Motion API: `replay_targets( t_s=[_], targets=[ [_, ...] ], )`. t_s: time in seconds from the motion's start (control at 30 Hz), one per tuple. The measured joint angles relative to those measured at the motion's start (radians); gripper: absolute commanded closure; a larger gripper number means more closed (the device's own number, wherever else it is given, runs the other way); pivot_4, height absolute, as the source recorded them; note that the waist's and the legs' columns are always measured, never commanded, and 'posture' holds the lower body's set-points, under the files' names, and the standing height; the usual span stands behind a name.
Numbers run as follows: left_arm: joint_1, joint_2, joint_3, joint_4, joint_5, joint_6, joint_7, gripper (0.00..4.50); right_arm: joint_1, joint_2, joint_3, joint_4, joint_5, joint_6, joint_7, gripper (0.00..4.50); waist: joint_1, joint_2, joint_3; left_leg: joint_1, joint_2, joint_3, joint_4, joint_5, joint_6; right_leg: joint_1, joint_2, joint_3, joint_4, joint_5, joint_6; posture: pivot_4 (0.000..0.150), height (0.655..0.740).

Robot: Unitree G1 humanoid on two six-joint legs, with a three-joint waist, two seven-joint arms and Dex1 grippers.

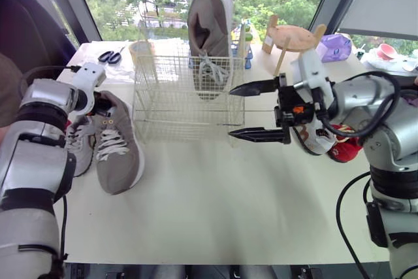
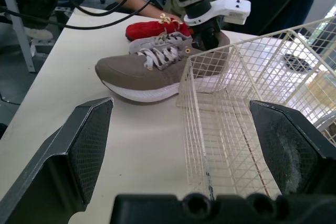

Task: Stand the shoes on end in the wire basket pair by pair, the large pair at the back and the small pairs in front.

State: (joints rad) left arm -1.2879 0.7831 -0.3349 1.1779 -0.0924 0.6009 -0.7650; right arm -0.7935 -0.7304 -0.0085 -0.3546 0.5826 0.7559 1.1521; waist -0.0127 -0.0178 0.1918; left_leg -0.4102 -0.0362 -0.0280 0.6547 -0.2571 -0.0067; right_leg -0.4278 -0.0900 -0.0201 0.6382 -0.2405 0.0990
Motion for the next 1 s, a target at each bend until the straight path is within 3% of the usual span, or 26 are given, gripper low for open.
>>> replay_targets(
  t_s=[0.13, 0.27, 0.37, 0.47, 0.57, 0.73, 1.0],
  targets=[
    [-0.035, 0.030, 0.046, -0.037, 0.029, 0.014, -0.021, 4.45, -0.001, 0.000, 0.012, 0.015, 0.000, -0.014, -0.006, 0.00, 0.000, -0.005, 0.003, -0.002, 0.000, -0.001, 0.004, -0.001, 0.001, -0.002, 0.000, 0.000, 0.003, 0.000, 0.000, 0.150, 0.7400],
    [-0.109, 0.149, 0.077, -0.206, 0.063, 0.040, -0.098, 4.45, -0.010, 0.001, 0.036, 0.053, -0.001, -0.035, -0.002, 0.00, -0.006, -0.006, 0.004, -0.017, 0.001, -0.001, 0.011, -0.001, 0.001, -0.013, 0.000, 0.000, 0.009, 0.000, 0.001, 0.150, 0.7400],
    [-0.171, 0.244, 0.087, -0.314, 0.108, 0.025, -0.127, 4.45, -0.022, 0.001, 0.038, 0.089, 0.000, -0.046, 0.007, 0.00, -0.004, -0.006, 0.003, -0.016, 0.000, 0.000, 0.011, -0.001, 0.001, -0.014, -0.001, 0.000, 0.009, 0.000, 0.001, 0.150, 0.7400],
    [-0.214, 0.270, 0.094, -0.342, 0.154, -0.005, -0.111, 4.45, -0.041, 0.002, 0.038, 0.113, 0.001, -0.059, 0.015, 0.00, 0.001, -0.006, 0.003, -0.016, 0.000, -0.001, 0.011, -0.001, 0.001, -0.013, -0.001, -0.001, 0.009, 0.000, 0.002, 0.150, 0.7400],
    [-0.312, 0.217, 0.158, -0.286, 0.191, -0.188, 0.092, 4.45, -0.062, 0.009, 0.040, 0.152, -0.009, -0.086, 0.012, 0.00, 0.017, -0.010, 0.004, -0.017, 0.001, -0.004, 0.013, -0.001, 0.001, -0.012, -0.002, -0.003, 0.009, 0.000, 0.002, 0.150, 0.7400],
    [-0.440, 0.111, 0.354, -0.271, 0.145, -0.504, 0.403, 4.45, -0.072, 0.012, 0.042, 0.162, -0.012, -0.088, -0.008, 0.00, 0.023, -0.011, 0.004, -0.016, -0.002, 0.000, 0.013, -0.001, 0.002, -0.013, -0.007, -0.003, 0.009, 0.002, 0.005, 0.150, 0.7400],
    [-0.322, -0.056, 0.445, -0.331, 0.127, -0.809, 0.634, 4.45, -0.082, -0.005, -0.122, 0.137, 0.114, 0.006, -0.097, 0.00, 0.025, -0.011, 0.004, -0.016, -0.001, 0.000, 0.014, 0.000, 0.000, -0.012, -0.008, -0.005, 0.010, 0.002, 0.005, 0.150, 0.7400]
  ],
)
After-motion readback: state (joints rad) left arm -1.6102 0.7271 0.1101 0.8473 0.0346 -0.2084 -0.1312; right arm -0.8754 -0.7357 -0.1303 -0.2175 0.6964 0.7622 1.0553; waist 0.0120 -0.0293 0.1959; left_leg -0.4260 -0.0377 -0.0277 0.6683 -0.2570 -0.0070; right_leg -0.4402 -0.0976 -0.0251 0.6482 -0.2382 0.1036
